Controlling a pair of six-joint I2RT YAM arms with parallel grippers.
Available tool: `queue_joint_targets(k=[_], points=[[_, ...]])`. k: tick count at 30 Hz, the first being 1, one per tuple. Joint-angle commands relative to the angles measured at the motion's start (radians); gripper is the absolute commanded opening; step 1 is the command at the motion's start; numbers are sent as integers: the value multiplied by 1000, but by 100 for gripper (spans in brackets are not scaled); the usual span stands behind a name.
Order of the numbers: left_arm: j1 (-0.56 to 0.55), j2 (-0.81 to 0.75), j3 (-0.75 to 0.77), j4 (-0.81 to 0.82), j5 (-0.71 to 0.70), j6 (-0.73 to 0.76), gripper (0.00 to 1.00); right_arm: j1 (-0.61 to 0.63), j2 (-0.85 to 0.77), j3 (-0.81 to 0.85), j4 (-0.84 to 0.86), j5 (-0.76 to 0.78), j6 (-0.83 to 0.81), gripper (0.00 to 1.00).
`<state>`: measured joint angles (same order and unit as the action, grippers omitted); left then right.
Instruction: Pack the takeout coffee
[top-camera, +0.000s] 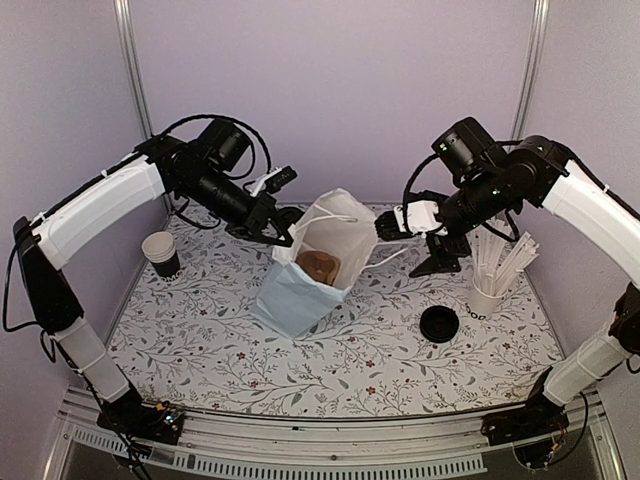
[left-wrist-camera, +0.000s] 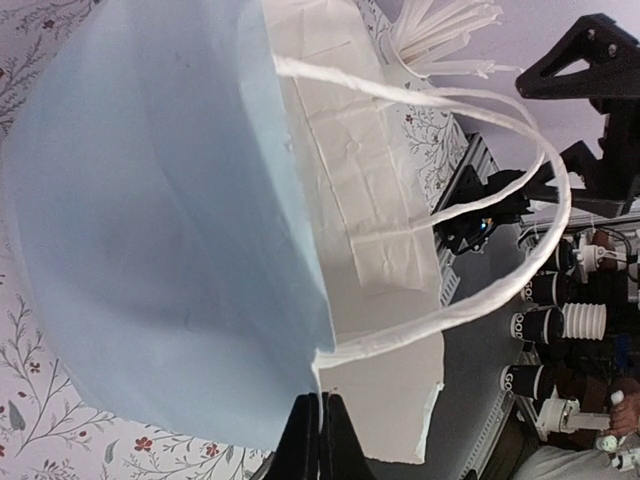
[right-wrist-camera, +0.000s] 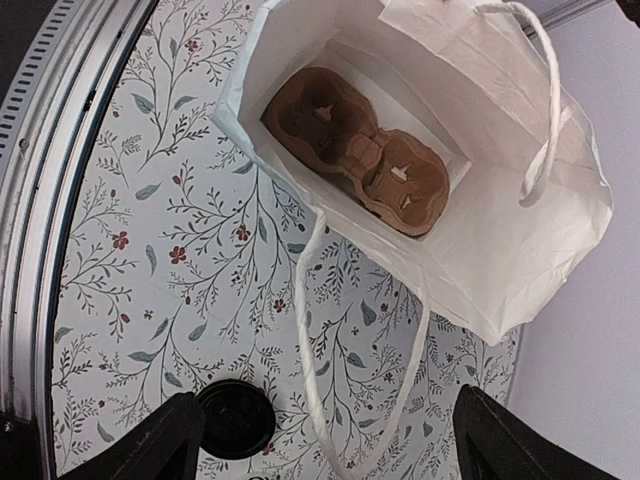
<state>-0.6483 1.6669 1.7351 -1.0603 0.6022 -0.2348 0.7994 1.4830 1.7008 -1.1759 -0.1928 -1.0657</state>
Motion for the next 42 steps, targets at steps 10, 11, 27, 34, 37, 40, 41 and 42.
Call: queue_joint_targets(k=[10,11,27,34,37,40,41,42], points=[[14,4,15,0,-9,24,0,14,3,0,113,52,-47,3],[15,11,30,-1,-25,28,4,24,9,35,106,35,-45,0],[-21,32,152,17,-305,54,42,150,148,257,87,-77,50,0],[-158,-116,10,86,-358,70,54,154,146,255,107,-66,101,0],[-214,-192,-61,168,-361,64,59,153,144,250,108,-66,116,0],[-254,-225,-110,256,-372,44,66,152,144,246,111,-61,121,0],[-264,-225,-119,287,-381,35,67,154,145,246,112,-59,122,0],[-273,-218,-123,310,-403,27,67,154,145,247,113,-58,122,0]])
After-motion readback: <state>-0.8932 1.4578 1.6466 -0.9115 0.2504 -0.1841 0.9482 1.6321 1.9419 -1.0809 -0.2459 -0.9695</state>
